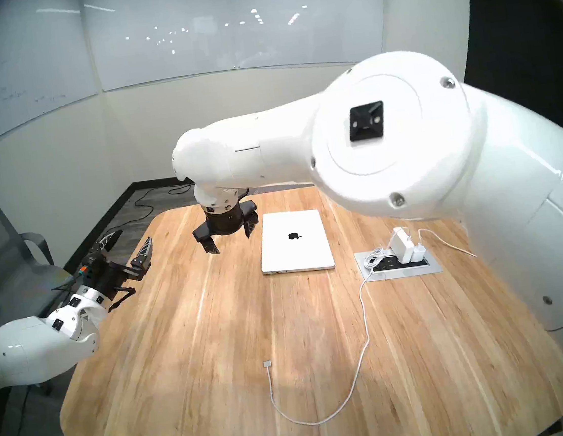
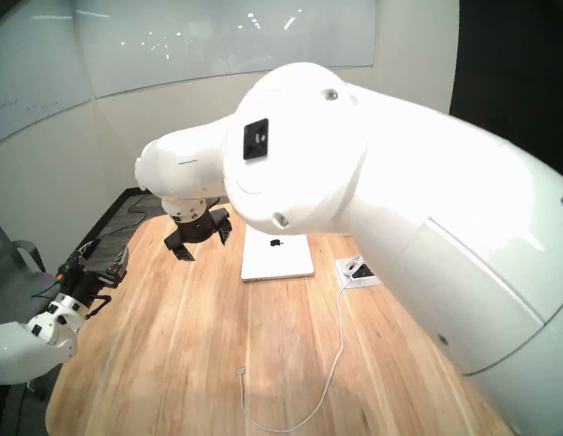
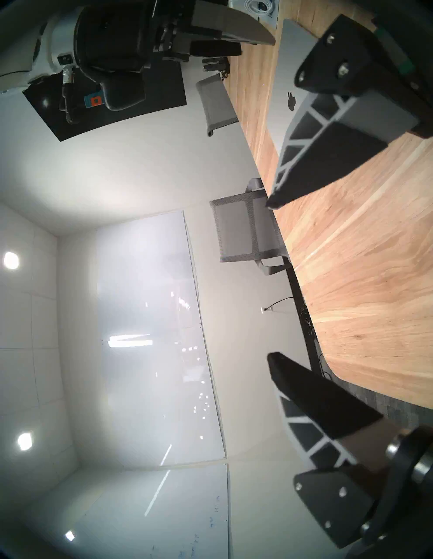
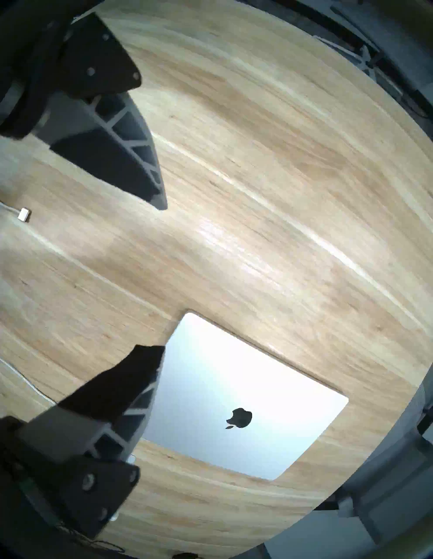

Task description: Plug the charging cable into the port of a MacBook

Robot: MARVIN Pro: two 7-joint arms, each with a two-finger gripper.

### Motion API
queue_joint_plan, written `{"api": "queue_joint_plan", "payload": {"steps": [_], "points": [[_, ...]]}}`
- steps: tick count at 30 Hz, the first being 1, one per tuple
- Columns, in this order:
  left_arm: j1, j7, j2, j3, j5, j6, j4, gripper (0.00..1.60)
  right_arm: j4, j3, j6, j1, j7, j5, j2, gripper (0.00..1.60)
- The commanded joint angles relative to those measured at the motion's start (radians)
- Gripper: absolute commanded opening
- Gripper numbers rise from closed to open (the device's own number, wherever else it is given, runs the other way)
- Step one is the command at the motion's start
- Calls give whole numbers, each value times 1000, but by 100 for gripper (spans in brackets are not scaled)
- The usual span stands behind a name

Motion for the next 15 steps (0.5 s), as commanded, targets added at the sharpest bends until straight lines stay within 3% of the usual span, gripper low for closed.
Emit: {"api": "queue_joint_plan", "payload": {"steps": [1, 7, 15], "points": [[-15, 1, 1, -13, 0, -7, -2, 160, 119, 82, -2, -80, -122, 0, 1, 160], [-15, 1, 1, -13, 0, -6, -2, 160, 185, 170, -75, -136, -212, 0, 1, 160], [-15, 1, 1, -13, 0, -6, -2, 160, 207, 293, -117, -165, -349, 0, 1, 160]]}}
